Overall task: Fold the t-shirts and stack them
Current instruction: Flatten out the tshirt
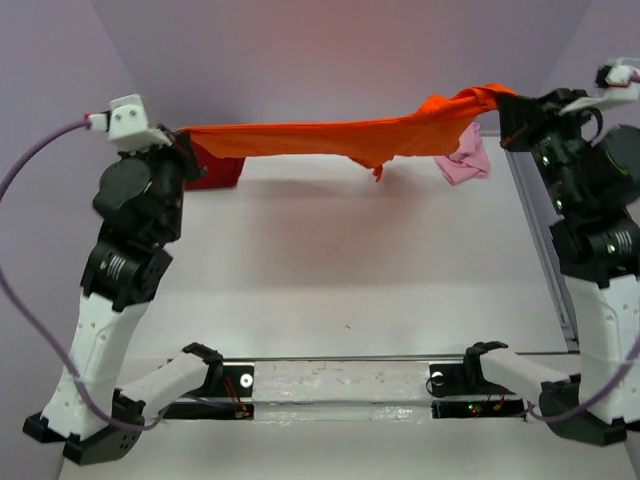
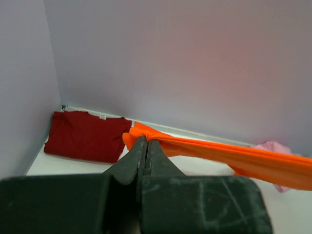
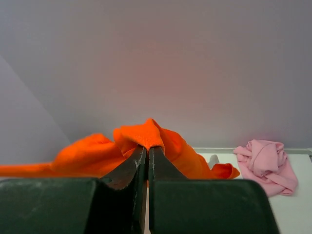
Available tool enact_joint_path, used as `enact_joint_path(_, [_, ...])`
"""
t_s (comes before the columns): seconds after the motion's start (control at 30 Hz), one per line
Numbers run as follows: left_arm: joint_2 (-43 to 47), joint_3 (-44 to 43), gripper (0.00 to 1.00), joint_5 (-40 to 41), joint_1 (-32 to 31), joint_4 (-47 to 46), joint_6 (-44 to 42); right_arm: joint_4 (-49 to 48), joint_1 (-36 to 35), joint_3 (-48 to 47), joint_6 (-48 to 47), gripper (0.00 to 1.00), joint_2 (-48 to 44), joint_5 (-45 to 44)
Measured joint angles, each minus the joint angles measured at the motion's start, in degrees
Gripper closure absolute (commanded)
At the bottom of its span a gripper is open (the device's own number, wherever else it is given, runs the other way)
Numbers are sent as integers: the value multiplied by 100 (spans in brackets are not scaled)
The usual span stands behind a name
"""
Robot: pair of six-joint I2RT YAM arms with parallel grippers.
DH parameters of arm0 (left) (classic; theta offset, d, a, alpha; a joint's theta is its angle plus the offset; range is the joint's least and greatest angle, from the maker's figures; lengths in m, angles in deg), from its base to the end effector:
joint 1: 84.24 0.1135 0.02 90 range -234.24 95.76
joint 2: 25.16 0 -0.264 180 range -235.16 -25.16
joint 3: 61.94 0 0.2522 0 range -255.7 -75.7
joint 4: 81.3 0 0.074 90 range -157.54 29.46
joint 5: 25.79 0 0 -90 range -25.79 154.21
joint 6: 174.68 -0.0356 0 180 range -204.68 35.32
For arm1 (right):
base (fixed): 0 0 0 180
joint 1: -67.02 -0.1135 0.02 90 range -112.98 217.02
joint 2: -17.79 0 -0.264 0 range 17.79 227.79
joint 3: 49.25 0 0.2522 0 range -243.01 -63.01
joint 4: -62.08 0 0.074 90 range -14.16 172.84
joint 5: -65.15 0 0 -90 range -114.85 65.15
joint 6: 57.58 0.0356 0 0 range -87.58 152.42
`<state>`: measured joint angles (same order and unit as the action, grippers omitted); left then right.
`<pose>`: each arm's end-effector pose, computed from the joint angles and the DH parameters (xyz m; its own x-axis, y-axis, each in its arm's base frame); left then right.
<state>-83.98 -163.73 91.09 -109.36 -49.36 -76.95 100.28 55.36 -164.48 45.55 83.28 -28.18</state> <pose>0.1623 -0.0583 0.5315 0.1748 -0.2144 -0.9610 0.0004 0.9760 -0.2177 0.1775 0.0345 0.5681 0.1576 0.2641 -0.9515 -0.1867 0.9542 0.2339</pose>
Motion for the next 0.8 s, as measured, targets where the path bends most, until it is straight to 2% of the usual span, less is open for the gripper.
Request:
enact_joint_path(0.2, [1821, 1303, 100, -376, -9, -120, 278, -4, -4, 1670, 188, 100, -1897, 549])
enact_joint_path(0.27, [2116, 1757, 100, -507, -17, -52, 426, 284, -4, 2170, 214, 100, -2354, 636])
enact_joint_path(0.37, [2260, 2151, 100, -791, -33, 367, 616, 931, -4, 2310, 214, 100, -2597, 660])
enact_joint_path(0.53, [1902, 1504, 100, -1215, -33, 901, 756, 1628, -4, 1104, 232, 100, -2173, 721])
enact_joint_path(0.63, [1436, 297, 100, -1314, -39, 1167, 739, 1652, -4, 116, 271, 100, -1753, 750])
enact_joint_path(0.8, [769, -1261, 100, -1075, -227, 992, 645, 1856, -4, -1705, 356, 100, -728, 756])
